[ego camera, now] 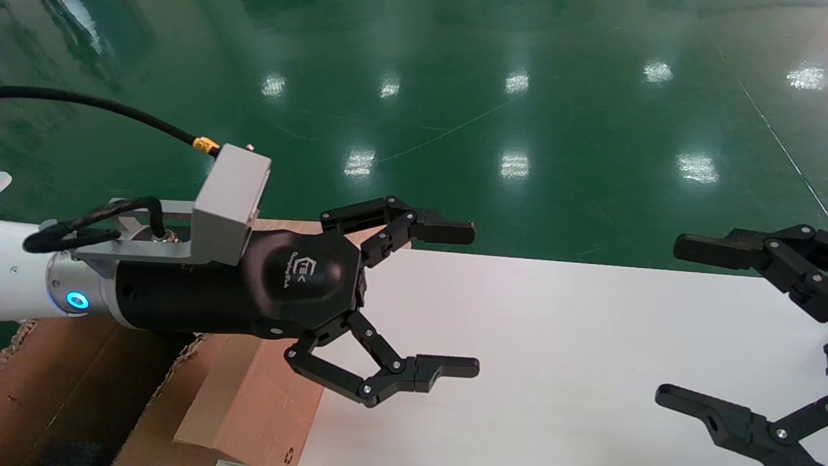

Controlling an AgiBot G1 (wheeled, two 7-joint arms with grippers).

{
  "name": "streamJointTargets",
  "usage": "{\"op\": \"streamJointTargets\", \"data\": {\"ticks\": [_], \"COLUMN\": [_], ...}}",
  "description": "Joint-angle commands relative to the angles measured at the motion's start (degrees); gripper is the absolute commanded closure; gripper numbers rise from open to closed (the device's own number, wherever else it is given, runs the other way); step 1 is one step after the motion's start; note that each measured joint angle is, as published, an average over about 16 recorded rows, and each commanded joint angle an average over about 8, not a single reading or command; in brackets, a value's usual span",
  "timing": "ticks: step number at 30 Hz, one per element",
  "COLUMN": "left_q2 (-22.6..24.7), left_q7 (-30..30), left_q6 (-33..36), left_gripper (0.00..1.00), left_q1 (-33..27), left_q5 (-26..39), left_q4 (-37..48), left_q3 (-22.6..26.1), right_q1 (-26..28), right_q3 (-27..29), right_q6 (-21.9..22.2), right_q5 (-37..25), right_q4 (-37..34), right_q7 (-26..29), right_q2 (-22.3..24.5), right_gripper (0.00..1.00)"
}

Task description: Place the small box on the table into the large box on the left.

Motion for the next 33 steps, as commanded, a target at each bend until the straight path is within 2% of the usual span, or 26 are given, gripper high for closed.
{"op": "streamJointTargets", "data": {"ticks": [1,16,17,24,25,33], "left_q2": [0.0,0.0,0.0,0.0,0.0,0.0], "left_q7": [0.0,0.0,0.0,0.0,0.0,0.0], "left_q6": [0.0,0.0,0.0,0.0,0.0,0.0], "left_gripper": [0.0,0.0,0.0,0.0,0.0,0.02], "left_q1": [0.0,0.0,0.0,0.0,0.0,0.0], "left_q5": [0.0,0.0,0.0,0.0,0.0,0.0], "left_q4": [0.0,0.0,0.0,0.0,0.0,0.0], "left_q3": [0.0,0.0,0.0,0.0,0.0,0.0], "right_q1": [0.0,0.0,0.0,0.0,0.0,0.0], "right_q3": [0.0,0.0,0.0,0.0,0.0,0.0], "right_q6": [0.0,0.0,0.0,0.0,0.0,0.0], "right_q5": [0.0,0.0,0.0,0.0,0.0,0.0], "right_q4": [0.0,0.0,0.0,0.0,0.0,0.0], "right_q7": [0.0,0.0,0.0,0.0,0.0,0.0], "right_q2": [0.0,0.0,0.0,0.0,0.0,0.0], "right_gripper": [0.0,0.01,0.08,0.94,1.0,1.0]}}
